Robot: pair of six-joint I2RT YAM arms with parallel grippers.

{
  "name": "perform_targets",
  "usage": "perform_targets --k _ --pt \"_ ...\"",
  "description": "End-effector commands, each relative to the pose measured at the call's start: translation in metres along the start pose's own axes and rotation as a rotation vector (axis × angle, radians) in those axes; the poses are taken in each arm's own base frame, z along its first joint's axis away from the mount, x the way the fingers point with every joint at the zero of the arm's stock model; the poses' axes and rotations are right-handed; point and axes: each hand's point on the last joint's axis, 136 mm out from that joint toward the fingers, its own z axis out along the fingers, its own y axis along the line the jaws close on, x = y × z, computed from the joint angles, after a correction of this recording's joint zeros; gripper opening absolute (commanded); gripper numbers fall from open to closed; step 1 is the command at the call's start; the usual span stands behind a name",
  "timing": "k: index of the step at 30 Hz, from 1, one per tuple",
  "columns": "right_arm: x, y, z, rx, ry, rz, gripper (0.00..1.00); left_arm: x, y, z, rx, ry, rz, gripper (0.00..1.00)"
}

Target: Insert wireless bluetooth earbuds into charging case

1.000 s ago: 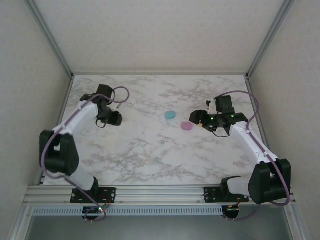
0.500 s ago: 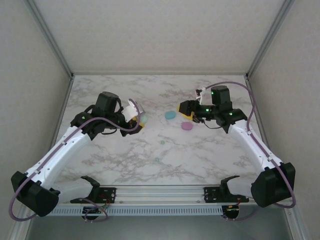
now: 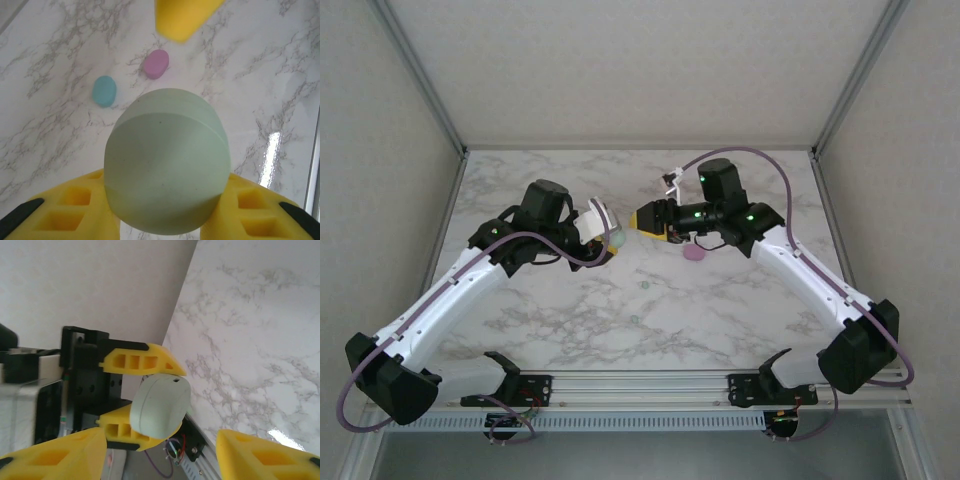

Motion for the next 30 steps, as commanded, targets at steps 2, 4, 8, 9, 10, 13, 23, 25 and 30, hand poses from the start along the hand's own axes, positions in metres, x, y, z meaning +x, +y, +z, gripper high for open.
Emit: perform_targets --k 2,4,8,9,10,13,23,25,30 --pt "0.007 0.02 0.011 -0.048 0.066 -0.025 0.61 -0.011 -0.002 -0.01 -0.016 -0.019 0.044 0.28" --pt "0.008 0.019 0.015 -0.05 0.079 -0.023 0.6 -0.011 -0.002 -0.01 -0.016 -0.018 0.044 0.28" --pt "0.007 0.024 0.023 -0.082 0.097 -0.017 0.6 -0.01 -0.003 -0.011 -0.018 -0.015 0.046 0.28" --pt "0.007 0.024 0.024 -0.082 0.101 -0.018 0.6 -0.01 -0.003 -0.011 -0.019 -0.014 0.047 0.28" --pt "0.008 0.023 0.027 -0.079 0.108 -0.016 0.6 -0.01 -0.003 -0.011 -0.02 -0.014 0.049 0.28" --pt "0.011 0.017 0.034 -0.065 0.138 -0.002 0.57 -0.009 -0.003 -0.011 -0.023 -0.01 0.052 0.29" --pt "0.015 -0.002 0.045 0.009 0.177 0.023 0.37 -0.005 0.001 -0.009 -0.053 0.014 0.054 0.3" --pt "0.018 -0.005 0.047 0.018 0.196 0.031 0.4 -0.004 0.003 -0.009 -0.061 0.023 0.054 0.32" --pt "0.021 -0.01 0.051 0.022 0.218 0.054 0.42 -0.002 0.004 -0.009 -0.072 0.03 0.054 0.32"
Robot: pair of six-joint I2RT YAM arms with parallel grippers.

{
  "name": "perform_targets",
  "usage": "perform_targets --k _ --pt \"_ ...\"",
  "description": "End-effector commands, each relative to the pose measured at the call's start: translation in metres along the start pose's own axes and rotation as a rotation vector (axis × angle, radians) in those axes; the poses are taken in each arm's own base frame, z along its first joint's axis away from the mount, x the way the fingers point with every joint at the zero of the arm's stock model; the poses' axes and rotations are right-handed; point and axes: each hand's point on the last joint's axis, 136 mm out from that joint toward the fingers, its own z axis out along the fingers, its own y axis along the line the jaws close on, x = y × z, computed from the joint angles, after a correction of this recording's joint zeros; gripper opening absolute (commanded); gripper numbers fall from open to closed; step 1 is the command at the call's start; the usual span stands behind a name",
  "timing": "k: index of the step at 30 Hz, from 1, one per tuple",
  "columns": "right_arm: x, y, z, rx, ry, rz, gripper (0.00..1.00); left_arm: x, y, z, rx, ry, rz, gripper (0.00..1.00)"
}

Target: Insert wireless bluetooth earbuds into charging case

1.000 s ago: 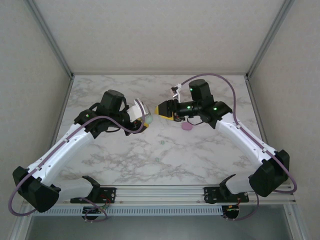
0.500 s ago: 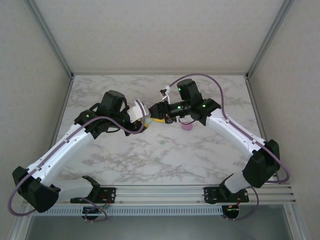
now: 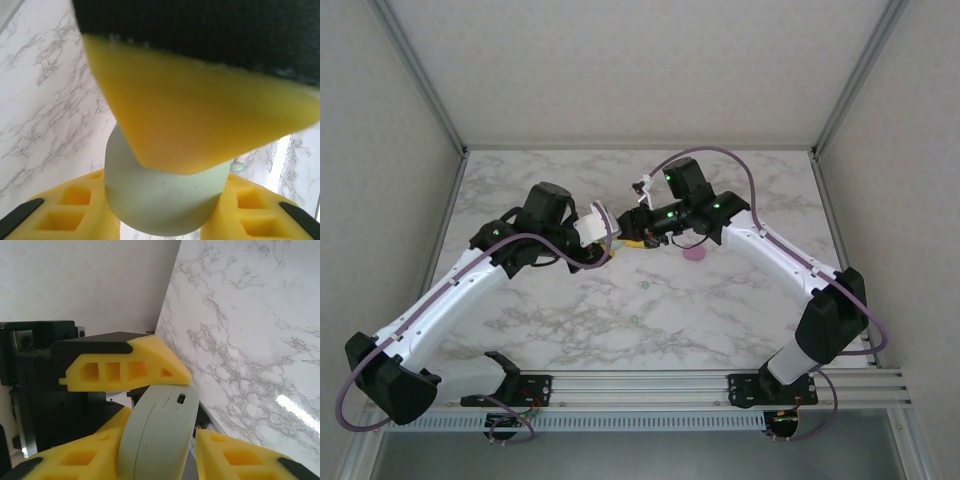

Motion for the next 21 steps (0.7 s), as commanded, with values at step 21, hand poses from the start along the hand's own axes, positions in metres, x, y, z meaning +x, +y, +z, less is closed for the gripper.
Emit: perform_targets --k 21 --pt "-0.031 0.02 -0.04 -0.298 -0.163 0.045 0.18 -0.027 0.029 -0.053 -0.134 -0.432 -0.121 0.7"
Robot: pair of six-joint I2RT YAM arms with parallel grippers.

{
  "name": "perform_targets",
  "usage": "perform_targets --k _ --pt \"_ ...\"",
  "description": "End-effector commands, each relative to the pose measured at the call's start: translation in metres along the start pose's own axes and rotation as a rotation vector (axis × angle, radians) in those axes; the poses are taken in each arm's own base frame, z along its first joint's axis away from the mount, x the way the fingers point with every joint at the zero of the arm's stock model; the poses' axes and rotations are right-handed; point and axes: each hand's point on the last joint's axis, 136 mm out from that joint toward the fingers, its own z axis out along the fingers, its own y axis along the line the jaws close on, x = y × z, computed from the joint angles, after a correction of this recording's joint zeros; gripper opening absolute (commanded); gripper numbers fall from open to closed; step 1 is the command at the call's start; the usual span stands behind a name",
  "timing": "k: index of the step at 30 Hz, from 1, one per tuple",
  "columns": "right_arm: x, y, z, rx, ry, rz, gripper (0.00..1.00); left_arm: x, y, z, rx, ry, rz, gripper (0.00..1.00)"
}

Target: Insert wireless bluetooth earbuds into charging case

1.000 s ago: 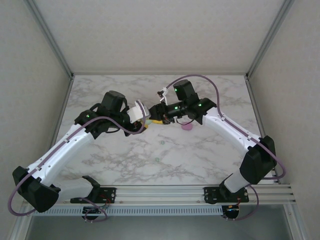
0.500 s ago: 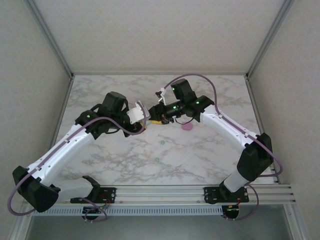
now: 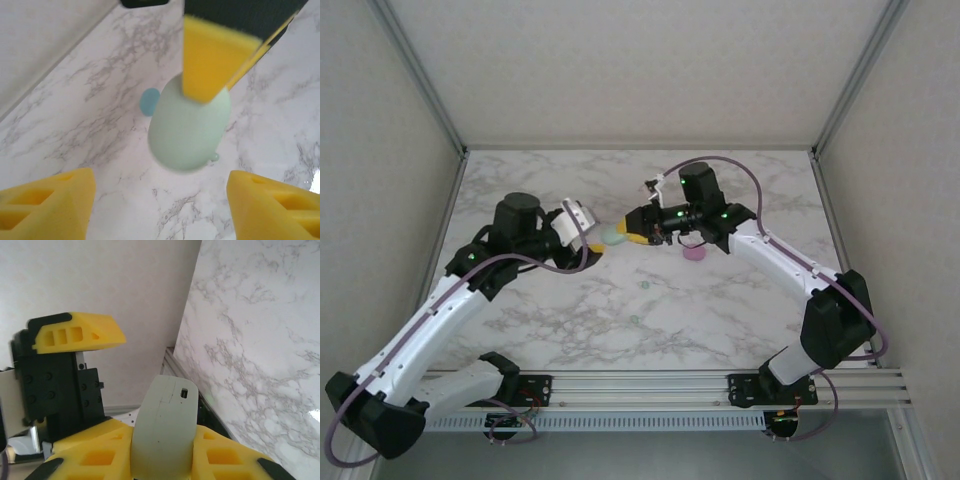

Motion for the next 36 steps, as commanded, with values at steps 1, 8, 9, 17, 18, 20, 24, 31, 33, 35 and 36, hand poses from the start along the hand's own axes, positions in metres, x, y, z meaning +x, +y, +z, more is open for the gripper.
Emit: perform_targets --k 1,8,9,17,18,20,24,31,33,35,36 --pt "-0.017 0.039 -0.025 -0.195 -0.08 -0.03 0.18 -0.031 0.009 -0.016 0.041 -0.278 -0.114 0.7" --pt "-0.028 0.06 -0.041 -0.316 -0.125 0.001 0.18 -0.049 0.012 -0.014 0.104 -0.412 -0.173 0.71" --pt "-0.029 0.064 -0.042 -0.334 -0.123 0.005 0.18 -0.051 0.013 -0.013 0.107 -0.429 -0.174 0.7" --pt "-0.028 0.084 -0.045 -0.379 -0.103 0.0 0.18 -0.076 0.011 -0.016 0.168 -0.54 -0.137 0.71" --pt "-0.027 0.087 -0.044 -0.387 -0.098 -0.001 0.18 -0.08 0.011 -0.017 0.174 -0.555 -0.131 0.71" --pt "-0.027 0.091 -0.044 -0.399 -0.094 0.002 0.18 -0.085 0.008 -0.017 0.209 -0.564 -0.114 0.71" --pt "-0.028 0.101 -0.045 -0.43 -0.085 0.0 0.19 -0.087 0.0 -0.011 0.291 -0.545 -0.088 0.69" --pt "-0.026 0.11 -0.044 -0.458 -0.07 -0.003 0.19 -0.097 0.0 -0.009 0.308 -0.55 -0.067 0.66" --pt "-0.026 0.11 -0.043 -0.461 -0.071 -0.003 0.19 -0.102 -0.001 -0.01 0.316 -0.562 -0.063 0.65" --pt "-0.026 0.111 -0.042 -0.464 -0.068 -0.004 0.19 -0.104 -0.002 -0.009 0.324 -0.565 -0.06 0.64" --pt "-0.026 0.111 -0.042 -0.465 -0.067 -0.004 0.19 -0.105 -0.004 -0.009 0.331 -0.568 -0.057 0.64"
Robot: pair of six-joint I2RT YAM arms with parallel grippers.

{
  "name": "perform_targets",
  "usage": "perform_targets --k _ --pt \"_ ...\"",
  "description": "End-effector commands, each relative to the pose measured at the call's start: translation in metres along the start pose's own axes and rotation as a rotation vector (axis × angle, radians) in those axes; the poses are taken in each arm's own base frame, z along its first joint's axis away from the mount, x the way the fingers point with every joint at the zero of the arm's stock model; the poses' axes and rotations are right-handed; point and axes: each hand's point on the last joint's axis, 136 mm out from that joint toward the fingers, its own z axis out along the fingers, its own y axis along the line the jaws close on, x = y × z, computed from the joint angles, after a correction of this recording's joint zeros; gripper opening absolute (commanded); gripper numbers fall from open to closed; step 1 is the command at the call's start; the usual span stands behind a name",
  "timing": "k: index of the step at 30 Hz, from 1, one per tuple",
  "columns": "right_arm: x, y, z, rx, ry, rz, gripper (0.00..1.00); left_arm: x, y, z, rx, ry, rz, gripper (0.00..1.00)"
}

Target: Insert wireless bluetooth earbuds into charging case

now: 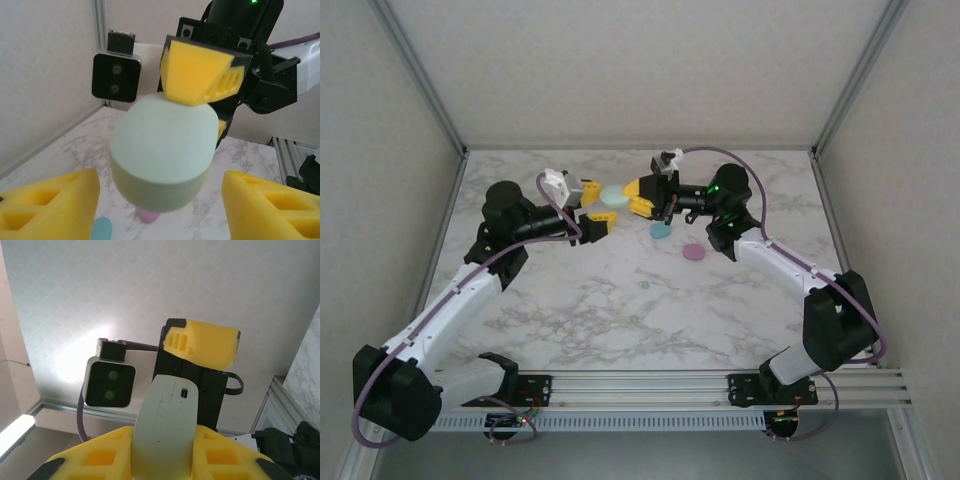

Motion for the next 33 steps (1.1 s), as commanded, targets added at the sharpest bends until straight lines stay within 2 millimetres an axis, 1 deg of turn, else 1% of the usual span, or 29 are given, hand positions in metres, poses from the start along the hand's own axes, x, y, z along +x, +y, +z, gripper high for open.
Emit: perform_targets --k 1,8,15,17,20,24,26,28,31,33 --pt "0.003 0.019 0.005 -0.043 0.032 -0.059 0.19 -0.021 -0.012 0.004 0.064 -0.041 0.045 0.63" --pt "0.004 0.019 0.007 -0.063 0.032 -0.055 0.19 -0.018 -0.015 0.008 0.089 -0.032 0.028 0.57" --pt "0.003 0.009 0.006 -0.049 0.027 -0.037 0.19 -0.021 -0.015 0.008 0.079 -0.032 0.021 0.48" --pt "0.002 0.005 0.006 -0.045 0.023 -0.036 0.19 -0.023 -0.013 0.007 0.066 -0.035 0.018 0.49" --pt "0.001 -0.003 0.006 -0.023 0.02 -0.026 0.19 -0.025 -0.013 0.006 0.055 -0.041 0.023 0.52" --pt "0.002 -0.007 0.006 -0.016 0.023 -0.024 0.2 -0.025 -0.011 0.007 0.041 -0.04 0.015 0.54" --pt "0.002 -0.008 0.006 -0.015 0.023 -0.021 0.2 -0.024 -0.012 0.007 0.053 -0.035 0.014 0.49" --pt "0.003 -0.01 0.006 -0.006 0.026 -0.021 0.2 -0.023 -0.012 0.007 0.053 -0.026 0.005 0.48" --pt "0.004 -0.021 0.005 0.037 0.026 -0.011 0.22 -0.02 -0.01 0.008 0.046 -0.005 -0.004 0.46" --pt "0.005 -0.029 0.004 0.087 0.024 -0.012 0.24 -0.016 -0.01 0.009 0.047 0.03 -0.004 0.39"
